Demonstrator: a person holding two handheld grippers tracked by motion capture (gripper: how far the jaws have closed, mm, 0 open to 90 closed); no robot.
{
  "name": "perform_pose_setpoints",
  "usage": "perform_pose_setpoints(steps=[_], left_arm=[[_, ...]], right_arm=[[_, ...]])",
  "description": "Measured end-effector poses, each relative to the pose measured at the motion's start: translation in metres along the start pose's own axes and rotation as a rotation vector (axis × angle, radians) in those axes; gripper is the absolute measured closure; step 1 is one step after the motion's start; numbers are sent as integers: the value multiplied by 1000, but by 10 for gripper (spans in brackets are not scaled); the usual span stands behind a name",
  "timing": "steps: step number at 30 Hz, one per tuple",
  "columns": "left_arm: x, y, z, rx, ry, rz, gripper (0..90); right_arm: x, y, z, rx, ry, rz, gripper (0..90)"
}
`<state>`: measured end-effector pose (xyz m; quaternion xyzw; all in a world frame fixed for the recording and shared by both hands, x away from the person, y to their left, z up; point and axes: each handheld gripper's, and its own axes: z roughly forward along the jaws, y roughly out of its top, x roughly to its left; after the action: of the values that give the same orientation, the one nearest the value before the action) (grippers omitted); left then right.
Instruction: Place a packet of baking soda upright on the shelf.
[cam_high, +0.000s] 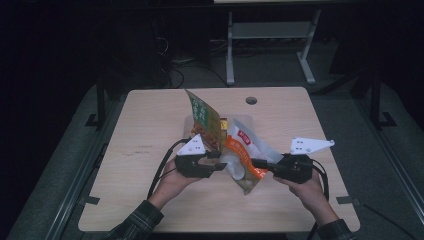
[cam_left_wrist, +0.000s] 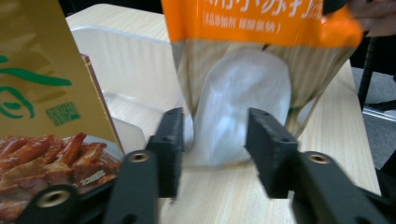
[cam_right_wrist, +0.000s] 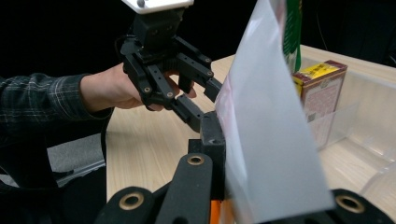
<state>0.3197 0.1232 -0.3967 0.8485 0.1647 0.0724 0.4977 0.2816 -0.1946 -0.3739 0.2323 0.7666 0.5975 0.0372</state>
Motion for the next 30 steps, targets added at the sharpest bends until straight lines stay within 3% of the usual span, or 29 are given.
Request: perform_pose_setpoints(steps=[8, 14, 16, 22, 25, 30], left_arm=[[-2, -9, -12, 36, 10, -6, 439], [-3, -28, -30, 57, 39, -32, 349], [-2, -35, -39, 81, 52, -38, 299], [-4, -60, -64, 108, 84, -110, 197], [-7, -73, -74, 126, 102, -112, 186], [-10, -92, -85, 145, 112, -152, 185]], right_arm=[[-1, 12, -22, -38, -37, -33, 900], [-6, 24, -31, -46, -64, -54, 900], [-9, 29, -30, -48, -79, -58, 900], [-22, 42, -22, -54, -106, -54, 900], [-30, 50, -15, -52, -111, -57, 900], [-43, 59, -3, -39, -113, -55, 900]])
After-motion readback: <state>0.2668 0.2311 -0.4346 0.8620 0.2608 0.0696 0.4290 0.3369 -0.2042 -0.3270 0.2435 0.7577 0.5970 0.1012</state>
